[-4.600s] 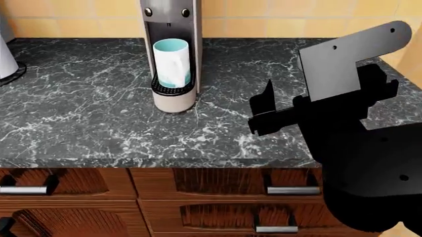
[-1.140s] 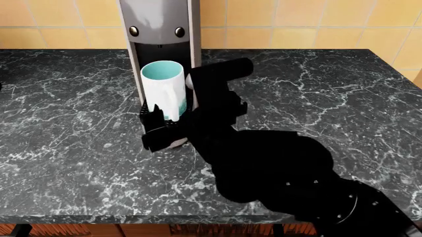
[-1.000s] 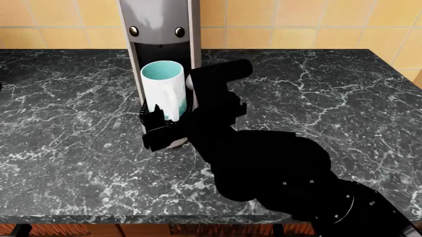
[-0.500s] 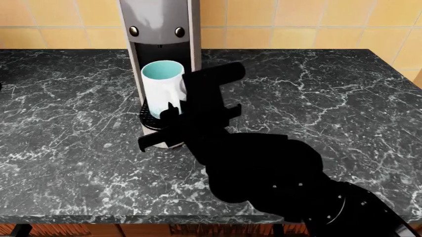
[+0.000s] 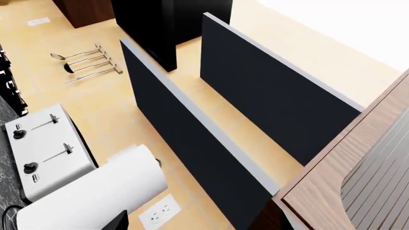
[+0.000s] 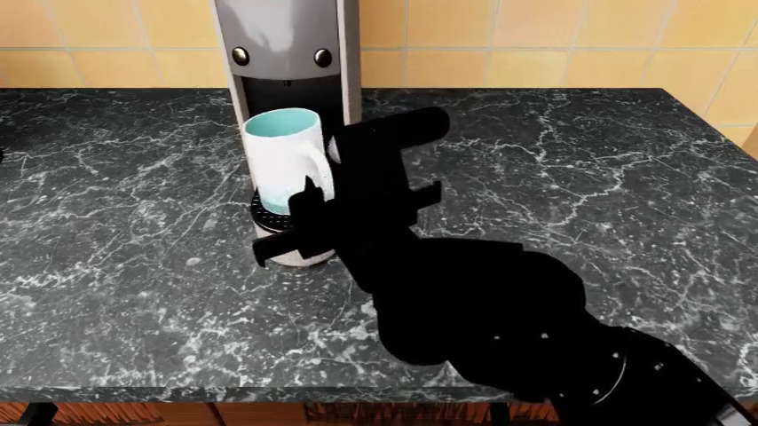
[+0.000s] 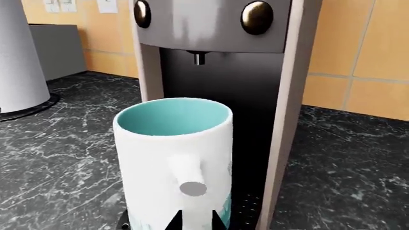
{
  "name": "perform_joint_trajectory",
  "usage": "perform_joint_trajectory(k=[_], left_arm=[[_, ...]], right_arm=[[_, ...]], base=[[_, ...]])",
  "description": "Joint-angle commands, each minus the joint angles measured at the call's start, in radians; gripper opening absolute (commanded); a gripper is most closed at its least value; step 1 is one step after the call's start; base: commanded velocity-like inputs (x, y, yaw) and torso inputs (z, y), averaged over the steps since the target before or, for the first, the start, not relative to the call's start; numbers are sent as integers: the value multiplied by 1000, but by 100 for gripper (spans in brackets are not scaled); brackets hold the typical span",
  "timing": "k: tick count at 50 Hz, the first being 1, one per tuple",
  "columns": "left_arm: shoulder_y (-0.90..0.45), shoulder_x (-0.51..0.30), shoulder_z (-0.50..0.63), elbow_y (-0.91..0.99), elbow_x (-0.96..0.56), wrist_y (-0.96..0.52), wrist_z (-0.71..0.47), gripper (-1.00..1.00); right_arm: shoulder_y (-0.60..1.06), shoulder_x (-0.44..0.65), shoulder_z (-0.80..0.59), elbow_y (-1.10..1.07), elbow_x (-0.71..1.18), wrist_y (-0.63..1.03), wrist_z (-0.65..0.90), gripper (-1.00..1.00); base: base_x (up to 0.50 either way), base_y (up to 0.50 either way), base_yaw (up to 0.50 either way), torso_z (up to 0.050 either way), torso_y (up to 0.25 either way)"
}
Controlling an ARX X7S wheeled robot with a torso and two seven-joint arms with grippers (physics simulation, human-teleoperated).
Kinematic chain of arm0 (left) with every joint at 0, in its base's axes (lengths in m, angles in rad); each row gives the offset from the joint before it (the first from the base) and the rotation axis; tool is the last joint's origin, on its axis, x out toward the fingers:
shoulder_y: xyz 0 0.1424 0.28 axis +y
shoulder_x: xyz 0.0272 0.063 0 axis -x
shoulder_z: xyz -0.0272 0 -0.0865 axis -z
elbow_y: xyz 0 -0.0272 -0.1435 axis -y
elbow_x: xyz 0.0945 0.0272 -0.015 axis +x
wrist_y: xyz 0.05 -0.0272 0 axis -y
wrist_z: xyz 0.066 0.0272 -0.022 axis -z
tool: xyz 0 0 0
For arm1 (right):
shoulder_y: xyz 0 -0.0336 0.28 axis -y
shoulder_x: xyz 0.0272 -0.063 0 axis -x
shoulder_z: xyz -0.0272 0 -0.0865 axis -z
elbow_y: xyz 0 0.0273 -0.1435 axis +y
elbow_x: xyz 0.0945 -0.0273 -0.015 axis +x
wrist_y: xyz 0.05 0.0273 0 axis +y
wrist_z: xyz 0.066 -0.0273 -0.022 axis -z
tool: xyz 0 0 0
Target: Pick the mug from under the coffee machine dispenser and place it on the counter.
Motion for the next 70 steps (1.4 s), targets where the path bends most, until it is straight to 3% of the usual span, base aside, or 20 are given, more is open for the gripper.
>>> perform_joint_trajectory(k=[1, 29, 70], left_arm=[[2, -1, 2, -1, 1, 4, 1, 100], [12, 0, 3, -7, 1, 20, 8, 100], [15, -7, 16, -8, 13, 31, 3, 100]], right_arm=[[3, 15, 4, -51, 8, -5, 22, -100], [2, 38, 0, -118, 21, -1, 50, -100], [3, 174, 94, -388, 172, 0, 200, -100]], base=[[0, 0, 0, 0, 0], [0, 0, 0, 0, 0], [0, 0, 0, 0, 0]])
